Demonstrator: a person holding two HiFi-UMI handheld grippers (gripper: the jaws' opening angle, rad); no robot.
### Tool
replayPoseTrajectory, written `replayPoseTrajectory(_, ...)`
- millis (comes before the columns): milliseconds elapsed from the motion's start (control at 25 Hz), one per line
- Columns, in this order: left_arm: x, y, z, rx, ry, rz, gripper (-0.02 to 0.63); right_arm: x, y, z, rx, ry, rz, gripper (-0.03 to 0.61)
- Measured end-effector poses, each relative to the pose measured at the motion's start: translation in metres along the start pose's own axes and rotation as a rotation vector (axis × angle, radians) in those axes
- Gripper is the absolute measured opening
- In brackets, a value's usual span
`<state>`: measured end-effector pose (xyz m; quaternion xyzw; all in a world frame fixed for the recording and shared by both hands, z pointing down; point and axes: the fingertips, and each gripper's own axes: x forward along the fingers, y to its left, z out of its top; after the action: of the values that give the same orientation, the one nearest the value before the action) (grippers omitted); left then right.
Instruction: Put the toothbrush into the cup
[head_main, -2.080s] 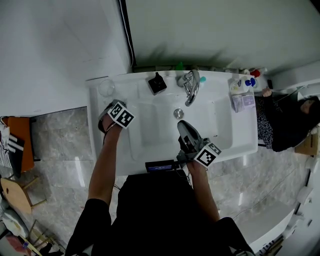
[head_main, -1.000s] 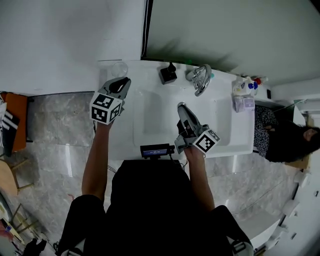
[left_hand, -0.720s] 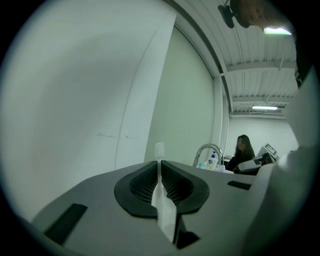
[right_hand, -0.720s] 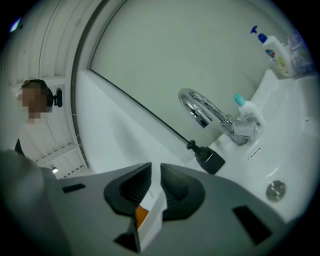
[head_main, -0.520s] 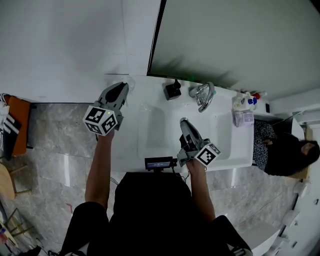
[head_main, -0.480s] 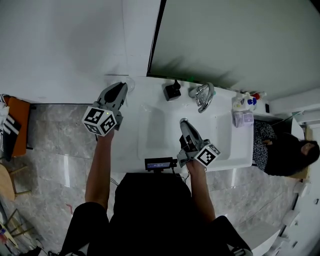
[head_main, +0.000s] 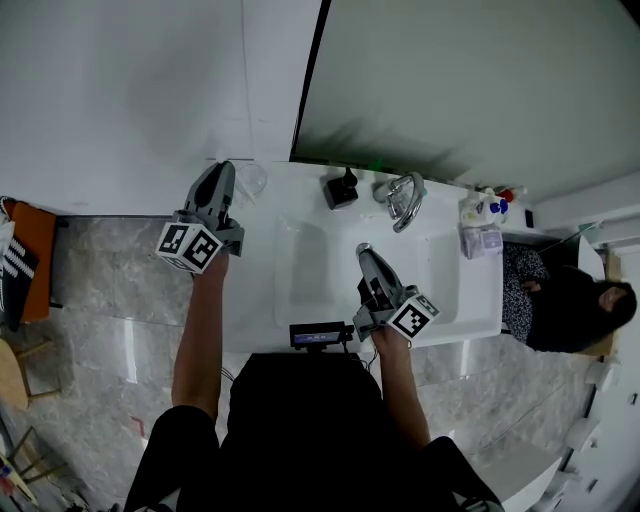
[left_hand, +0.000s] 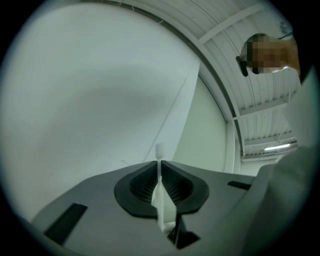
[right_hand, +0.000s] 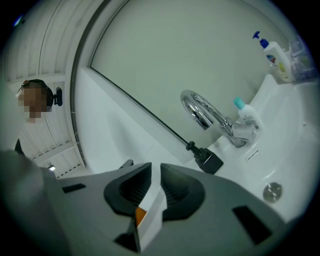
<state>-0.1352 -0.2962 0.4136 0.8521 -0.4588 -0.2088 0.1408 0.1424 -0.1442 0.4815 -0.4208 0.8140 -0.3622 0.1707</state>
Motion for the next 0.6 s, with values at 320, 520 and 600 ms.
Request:
replayPoseTrajectory(320, -0.007, 0.041, 0.011, -0.043, -0.150, 0.118, 0.029, 0.000, -0.001, 0.001, -0.005, 0.005, -0.016, 0.044)
replayPoseTrajectory(520, -0.011, 0.067, 0.002, -0.122, -0.203, 0.197, 0.029, 0.000, -0.001, 0.002, -0.008, 0.008, -0.024, 0.044)
replayPoseTrajectory(600, -0.014, 0.077, -0.003, -0.156, -0.223, 0.230, 0.029, 0.001, -0.002, 0.001, -0.007, 0.011, -0.026, 0.044)
